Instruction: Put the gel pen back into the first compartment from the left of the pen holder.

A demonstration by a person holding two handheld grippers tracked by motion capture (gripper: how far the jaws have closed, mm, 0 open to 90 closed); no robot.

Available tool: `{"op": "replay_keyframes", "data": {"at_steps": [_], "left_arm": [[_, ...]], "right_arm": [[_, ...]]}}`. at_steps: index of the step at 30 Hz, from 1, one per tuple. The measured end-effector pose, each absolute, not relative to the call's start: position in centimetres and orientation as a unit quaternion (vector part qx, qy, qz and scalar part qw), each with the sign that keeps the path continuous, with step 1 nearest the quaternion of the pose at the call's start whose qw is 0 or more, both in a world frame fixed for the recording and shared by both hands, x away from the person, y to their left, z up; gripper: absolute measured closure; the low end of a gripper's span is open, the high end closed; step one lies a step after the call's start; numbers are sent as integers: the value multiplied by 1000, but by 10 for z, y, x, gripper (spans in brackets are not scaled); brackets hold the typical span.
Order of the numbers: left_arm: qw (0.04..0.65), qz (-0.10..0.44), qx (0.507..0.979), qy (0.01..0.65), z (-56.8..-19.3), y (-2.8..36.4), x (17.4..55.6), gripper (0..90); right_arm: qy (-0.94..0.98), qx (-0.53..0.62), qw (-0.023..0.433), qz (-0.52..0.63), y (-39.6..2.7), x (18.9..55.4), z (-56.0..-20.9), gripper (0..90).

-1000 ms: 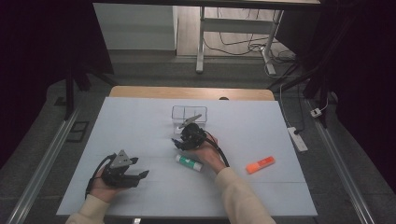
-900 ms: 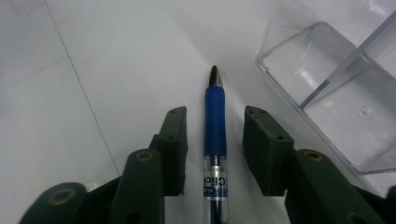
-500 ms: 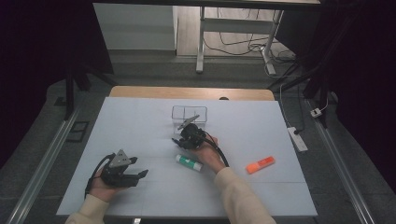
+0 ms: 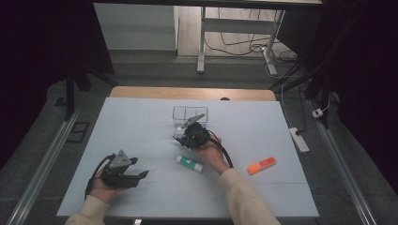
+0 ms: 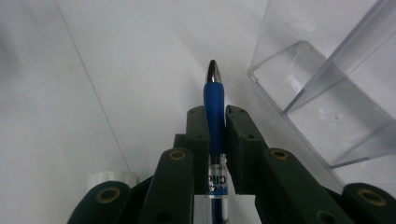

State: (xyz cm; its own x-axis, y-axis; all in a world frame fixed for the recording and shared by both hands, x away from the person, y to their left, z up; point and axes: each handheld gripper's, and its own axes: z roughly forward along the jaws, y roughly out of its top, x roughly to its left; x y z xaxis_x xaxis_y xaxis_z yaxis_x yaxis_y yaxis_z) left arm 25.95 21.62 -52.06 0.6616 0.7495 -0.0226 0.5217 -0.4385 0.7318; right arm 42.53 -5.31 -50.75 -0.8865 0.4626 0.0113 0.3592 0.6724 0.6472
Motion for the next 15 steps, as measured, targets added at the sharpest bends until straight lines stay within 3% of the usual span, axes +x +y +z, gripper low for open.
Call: {"op": "replay_keyframes", "data": {"at_steps": [15], "left_arm": [[370,154,833,382,-520,216,259,329]], "right_arm": [[881,221,85,409,-75,412,-479,793]]}}
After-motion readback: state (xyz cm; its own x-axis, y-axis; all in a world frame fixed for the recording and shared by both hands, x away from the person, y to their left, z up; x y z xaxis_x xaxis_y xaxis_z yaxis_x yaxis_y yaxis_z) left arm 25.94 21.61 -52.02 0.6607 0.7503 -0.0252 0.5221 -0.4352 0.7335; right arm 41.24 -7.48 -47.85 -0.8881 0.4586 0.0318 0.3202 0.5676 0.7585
